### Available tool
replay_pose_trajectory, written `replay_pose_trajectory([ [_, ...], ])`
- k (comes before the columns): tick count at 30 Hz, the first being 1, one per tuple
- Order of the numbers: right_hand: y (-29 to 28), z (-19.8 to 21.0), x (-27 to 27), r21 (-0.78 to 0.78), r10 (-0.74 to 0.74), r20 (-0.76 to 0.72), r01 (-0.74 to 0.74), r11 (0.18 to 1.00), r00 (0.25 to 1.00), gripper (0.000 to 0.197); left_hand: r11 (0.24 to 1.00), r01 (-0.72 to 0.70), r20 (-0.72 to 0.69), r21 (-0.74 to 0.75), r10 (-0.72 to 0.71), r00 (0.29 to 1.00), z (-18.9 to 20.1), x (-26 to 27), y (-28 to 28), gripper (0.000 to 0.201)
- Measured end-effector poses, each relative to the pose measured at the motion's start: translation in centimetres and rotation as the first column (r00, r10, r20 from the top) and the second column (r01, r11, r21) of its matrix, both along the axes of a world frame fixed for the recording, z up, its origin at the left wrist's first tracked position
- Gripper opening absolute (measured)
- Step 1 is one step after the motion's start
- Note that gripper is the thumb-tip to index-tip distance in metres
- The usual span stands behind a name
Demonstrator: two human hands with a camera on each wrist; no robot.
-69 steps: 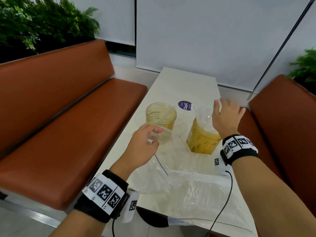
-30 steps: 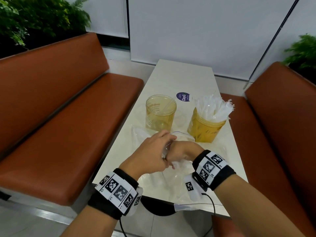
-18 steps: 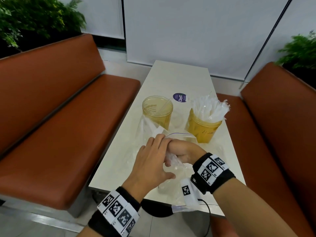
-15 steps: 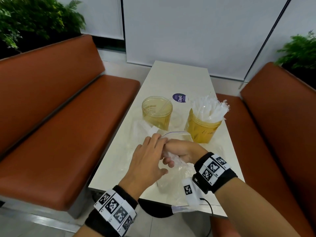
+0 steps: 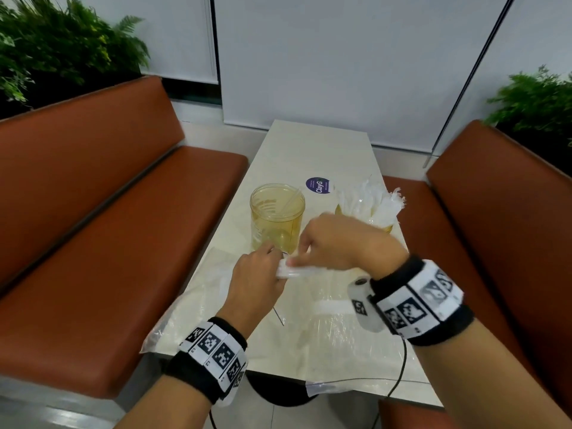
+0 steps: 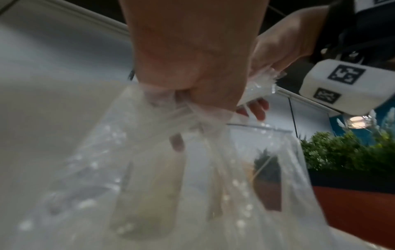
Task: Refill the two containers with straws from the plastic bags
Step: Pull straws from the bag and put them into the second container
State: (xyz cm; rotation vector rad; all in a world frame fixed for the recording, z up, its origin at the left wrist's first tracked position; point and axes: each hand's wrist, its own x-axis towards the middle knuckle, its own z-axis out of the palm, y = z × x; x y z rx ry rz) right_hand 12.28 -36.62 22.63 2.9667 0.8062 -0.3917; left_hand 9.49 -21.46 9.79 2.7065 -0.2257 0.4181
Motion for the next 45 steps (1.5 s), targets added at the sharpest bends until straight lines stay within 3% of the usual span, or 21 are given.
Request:
replay_pose_trajectory([
  [2,-1.9,2.0,0.3,0.243,-0.094,0.168,0.052,0.969,0.981,0.06,0.997,-0.024,0.017,-0.072,0.025,1.0,0.5,0.2,0.2,0.016],
  [3,-2.8,2.6,0.2,0.446,-0.169,0.185,0.071,0.892,0.968,0.062,0.994,-0.035,0.018,-0.099,0.037,0.999,0.6,0.3,0.2,0.017],
  [5,-3.0,2.6,-0.6,0.783,-0.254,0.161,0.033,0.621,0.954,0.058,0.988,-0.028,0.027,-0.151,0.033,0.999,1.0,0.6,0.0,0.019],
  [6,-2.4,1.9,-1.0,0.861,-0.23,0.133,0.002,0.509,0.964,0.052,0.984,-0.012,0.043,-0.178,0.02,0.999,1.3,0.7,-0.2,0.02],
  [7,-1.3,0.8,-1.3,0.887,-0.173,0.102,-0.011,0.461,0.98,0.046,0.979,0.006,0.062,-0.206,0.007,0.998,1.6,0.9,-0.4,0.02],
  [10,1.0,-2.1,-1.4,0.824,-0.065,0.169,-0.105,0.557,0.984,0.033,0.953,0.025,0.06,-0.3,-0.007,0.998,2.0,1.3,-1.0,0.029],
  [11,1.0,-2.2,-1.0,0.856,-0.093,0.186,-0.115,0.504,0.978,0.031,0.952,0.019,0.069,-0.306,0.002,0.998,2.0,1.4,-1.0,0.026],
  [12,0.5,-1.9,-0.5,0.913,-0.152,0.167,-0.095,0.396,0.974,0.031,0.953,0.013,0.087,-0.301,0.014,0.996,2.0,1.4,-0.9,0.022],
  [15,-1.1,-1.0,0.2,0.996,-0.252,0.022,-0.045,-0.083,0.968,0.047,0.945,-0.002,0.129,-0.328,0.047,0.99,2.1,1.3,-0.3,0.018],
  [17,-0.6,-1.9,-0.1,0.976,-0.18,-0.063,0.023,-0.215,0.982,0.059,0.933,-0.01,0.136,-0.36,0.062,0.989,2.3,1.6,-0.2,0.019],
  [18,0.2,-2.8,-0.3,0.978,-0.115,-0.102,0.079,-0.191,0.988,0.061,0.924,-0.007,0.128,-0.382,0.06,0.99,2.4,1.8,-0.3,0.017],
  [20,1.9,-5.2,-0.9,0.989,-0.048,-0.147,0.145,-0.038,0.988,0.059,0.888,0.044,0.124,-0.459,0.015,0.992,2.7,1.9,-0.8,0.01],
  [22,3.4,-7.1,-0.6,0.985,-0.147,-0.155,0.165,0.056,0.977,0.026,0.837,0.084,0.123,-0.541,-0.02,0.992,3.1,1.6,-1.2,0.015],
  [23,4.0,-7.3,-0.6,0.98,-0.18,-0.181,0.193,0.053,0.967,0.01,0.819,0.083,0.112,-0.568,-0.023,0.993,3.1,1.5,-1.3,0.017],
  [28,4.8,-3.9,-0.4,0.969,-0.159,-0.239,0.245,0.023,0.958,0.027,0.758,0.052,0.024,-0.65,-0.048,0.999,2.6,1.7,-1.1,0.025],
  [30,4.1,-1.2,0.2,0.98,-0.154,-0.198,0.199,-0.008,0.968,0.029,0.786,0.016,0.006,-0.618,-0.015,1.0,2.1,2.0,-1.0,0.029],
  [32,2.9,1.8,1.0,0.99,-0.158,-0.134,0.126,-0.061,0.978,0.03,0.831,-0.011,0.003,-0.557,0.015,1.0,1.4,2.2,-0.9,0.043],
  [35,-0.2,6.3,2.7,0.976,-0.182,-0.071,0.031,-0.214,0.981,0.029,0.793,0.007,-0.024,-0.609,-0.027,0.999,0.6,2.2,-0.6,0.034],
  [37,-2.9,8.6,4.0,0.96,-0.262,0.026,-0.097,-0.261,0.965,0.031,0.785,0.023,-0.013,-0.619,-0.039,0.999,0.0,2.2,-0.4,0.034],
  [41,-7.2,8.8,8.5,0.952,-0.471,0.155,-0.258,-0.163,0.869,0.029,0.788,0.046,0.007,-0.614,-0.052,0.999,-0.5,2.3,0.0,0.031],
  [45,-9.4,4.1,13.1,0.983,-0.57,0.061,-0.148,-0.109,0.819,0.028,0.775,0.067,0.028,-0.629,-0.064,0.998,-0.3,2.5,-0.3,0.028],
])
